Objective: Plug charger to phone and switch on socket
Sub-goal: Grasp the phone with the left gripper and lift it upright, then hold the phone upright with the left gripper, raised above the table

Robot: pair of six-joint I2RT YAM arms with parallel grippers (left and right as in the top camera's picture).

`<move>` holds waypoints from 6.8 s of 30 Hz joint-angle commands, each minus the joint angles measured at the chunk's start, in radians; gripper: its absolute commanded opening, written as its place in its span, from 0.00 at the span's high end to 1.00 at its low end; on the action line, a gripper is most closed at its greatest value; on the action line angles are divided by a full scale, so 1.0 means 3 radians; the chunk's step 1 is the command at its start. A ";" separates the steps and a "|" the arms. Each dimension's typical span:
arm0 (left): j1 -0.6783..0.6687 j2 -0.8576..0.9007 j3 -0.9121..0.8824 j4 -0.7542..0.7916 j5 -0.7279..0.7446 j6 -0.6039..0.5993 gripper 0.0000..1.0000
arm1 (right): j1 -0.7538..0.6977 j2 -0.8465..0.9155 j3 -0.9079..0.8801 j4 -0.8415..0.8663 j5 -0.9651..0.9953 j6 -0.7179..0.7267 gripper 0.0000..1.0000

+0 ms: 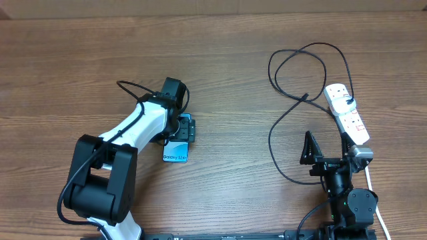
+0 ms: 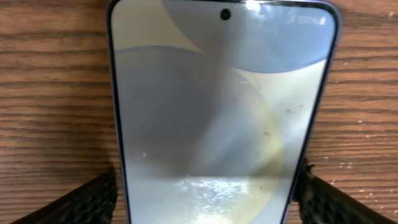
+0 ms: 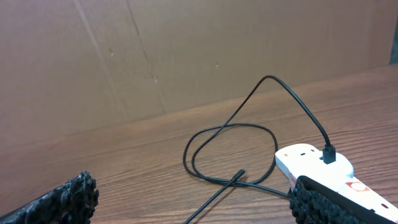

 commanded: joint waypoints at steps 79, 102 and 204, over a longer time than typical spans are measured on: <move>0.0076 0.0127 -0.0045 0.1296 0.4453 -0.0197 0.51 | 0.0013 -0.0027 -0.0036 0.0008 0.0022 -0.0029 0.00; 0.0079 0.0127 -0.0045 0.2541 0.4877 -0.2359 0.55 | 0.0013 -0.0027 -0.0036 0.0008 0.0023 -0.0029 0.00; 0.0099 0.0127 -0.0045 0.3780 0.4546 -0.2660 0.58 | 0.0013 -0.0025 -0.0036 0.0009 -0.0066 0.0623 0.00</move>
